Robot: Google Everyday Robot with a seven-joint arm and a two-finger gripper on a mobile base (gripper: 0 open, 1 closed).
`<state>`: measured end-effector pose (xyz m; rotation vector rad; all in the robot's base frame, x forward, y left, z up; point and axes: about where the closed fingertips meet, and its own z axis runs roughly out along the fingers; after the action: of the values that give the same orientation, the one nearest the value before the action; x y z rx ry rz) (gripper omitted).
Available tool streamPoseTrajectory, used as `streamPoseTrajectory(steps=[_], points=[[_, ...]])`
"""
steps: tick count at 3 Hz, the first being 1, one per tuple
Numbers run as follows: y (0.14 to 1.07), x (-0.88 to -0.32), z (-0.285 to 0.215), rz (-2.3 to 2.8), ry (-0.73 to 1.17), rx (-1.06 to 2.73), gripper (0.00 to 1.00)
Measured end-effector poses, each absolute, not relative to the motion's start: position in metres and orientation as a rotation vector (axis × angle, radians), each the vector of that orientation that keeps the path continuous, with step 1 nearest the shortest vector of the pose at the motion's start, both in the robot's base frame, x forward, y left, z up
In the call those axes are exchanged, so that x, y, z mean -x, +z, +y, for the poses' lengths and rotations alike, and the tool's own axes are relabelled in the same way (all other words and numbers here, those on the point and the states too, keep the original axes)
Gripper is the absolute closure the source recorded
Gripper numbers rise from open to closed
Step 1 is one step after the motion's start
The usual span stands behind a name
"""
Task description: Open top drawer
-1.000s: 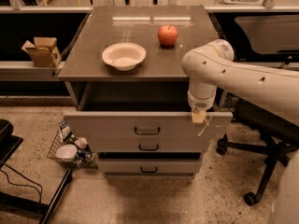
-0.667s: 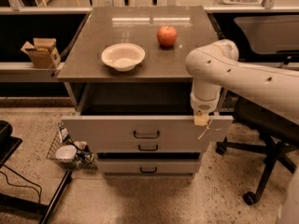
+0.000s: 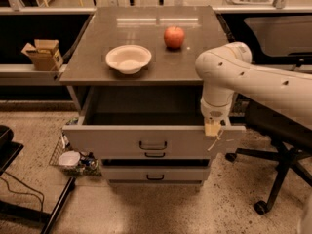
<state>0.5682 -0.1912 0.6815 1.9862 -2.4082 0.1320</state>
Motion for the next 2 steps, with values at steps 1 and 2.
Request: streamPoseTrajectory(steps=[1,2], points=[[0.6815,-0.5683,-0.1910,-2.408,0.132,-1.986,0.61],[0.6815,-0.5683,-0.1910,-2.408,0.132,-1.986,0.38]])
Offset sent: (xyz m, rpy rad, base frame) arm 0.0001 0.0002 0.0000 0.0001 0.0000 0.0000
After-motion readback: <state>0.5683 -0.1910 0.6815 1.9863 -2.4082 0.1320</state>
